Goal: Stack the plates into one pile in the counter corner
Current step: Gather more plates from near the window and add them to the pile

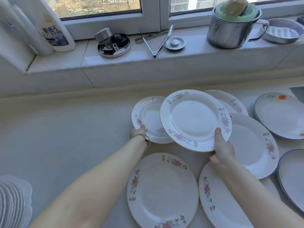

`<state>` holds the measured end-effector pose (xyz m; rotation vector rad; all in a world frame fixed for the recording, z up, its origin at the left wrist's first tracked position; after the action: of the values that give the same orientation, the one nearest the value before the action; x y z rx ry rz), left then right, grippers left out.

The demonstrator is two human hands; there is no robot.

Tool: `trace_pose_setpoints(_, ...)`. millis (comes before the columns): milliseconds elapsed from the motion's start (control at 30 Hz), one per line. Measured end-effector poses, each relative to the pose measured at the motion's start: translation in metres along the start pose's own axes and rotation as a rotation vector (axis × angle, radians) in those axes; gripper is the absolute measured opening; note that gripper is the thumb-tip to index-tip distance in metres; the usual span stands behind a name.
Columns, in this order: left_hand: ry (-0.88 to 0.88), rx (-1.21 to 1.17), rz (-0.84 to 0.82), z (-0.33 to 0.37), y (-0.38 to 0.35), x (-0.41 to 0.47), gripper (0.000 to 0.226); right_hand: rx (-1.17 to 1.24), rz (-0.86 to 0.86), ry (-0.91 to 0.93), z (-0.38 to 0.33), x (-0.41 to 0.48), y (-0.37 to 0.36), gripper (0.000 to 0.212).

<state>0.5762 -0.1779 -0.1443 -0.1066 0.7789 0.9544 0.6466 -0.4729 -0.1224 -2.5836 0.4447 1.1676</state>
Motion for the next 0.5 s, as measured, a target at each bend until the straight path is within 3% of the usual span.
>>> trace_pose_setpoints(100,-0.078,-0.007,0.083,0.021,0.023,-0.01,0.038,0.012,-0.009,0.009,0.001,-0.006,-0.002,0.042)
trace_pose_setpoints(267,-0.217,-0.166,0.269,0.046,0.11,-0.012,0.019,0.038,-0.097,0.006,0.009,-0.032,-0.02,0.035)
trace_pose_setpoints(367,-0.338,-0.136,0.385,0.065,0.185,-0.012,0.036,0.049,-0.155,-0.017,0.023,-0.058,-0.039,0.03)
trace_pose_setpoints(500,-0.4,-0.102,0.518,0.077,0.29,-0.025,0.04,-0.024,-0.263,-0.02,0.052,-0.098,-0.079,0.03)
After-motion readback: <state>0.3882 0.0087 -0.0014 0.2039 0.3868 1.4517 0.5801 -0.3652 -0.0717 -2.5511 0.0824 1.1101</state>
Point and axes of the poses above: each hand's wrist, its own x-axis towards the middle knuckle, its own y-axis out of the back of the hand, z = x × y, the point moved 10 cm from there along x, towards the middle knuckle, and after that the axes turned 6 degrees about -y, right-handed, at the moved point
